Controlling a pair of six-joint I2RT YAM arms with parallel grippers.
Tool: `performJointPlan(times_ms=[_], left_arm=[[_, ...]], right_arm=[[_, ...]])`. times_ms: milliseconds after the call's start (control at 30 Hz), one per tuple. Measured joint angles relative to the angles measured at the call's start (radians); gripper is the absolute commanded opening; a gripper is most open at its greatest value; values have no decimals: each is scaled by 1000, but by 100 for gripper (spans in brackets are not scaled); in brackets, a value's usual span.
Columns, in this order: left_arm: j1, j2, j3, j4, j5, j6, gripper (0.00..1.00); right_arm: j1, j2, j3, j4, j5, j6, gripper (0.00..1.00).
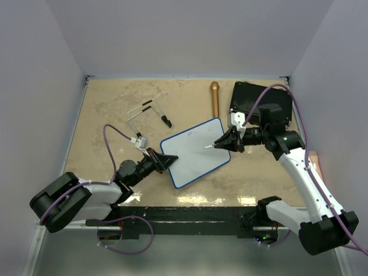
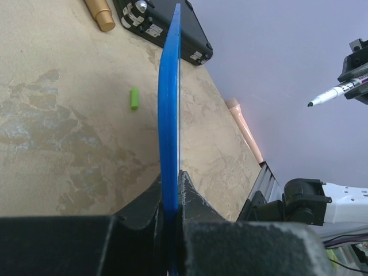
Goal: Write a sentence on the whiteboard
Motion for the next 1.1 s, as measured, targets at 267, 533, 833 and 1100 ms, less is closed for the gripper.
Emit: performJointPlan(times_ms=[267,533,833,1100], left_arm=[[-26,-6,0,0,-34,2,0],[-40,-7,1,0,-60,3,0],[-45,-7,20,-1,-74,4,0],[-47,-3,39,-1,-92,4,0]], right_arm=[[0,0,0,-3,0,-12,0],[11,0,7,-42,0,-53,0],[32,2,48,-68,24,-64,0],[81,0,51,-8,91,26,0]])
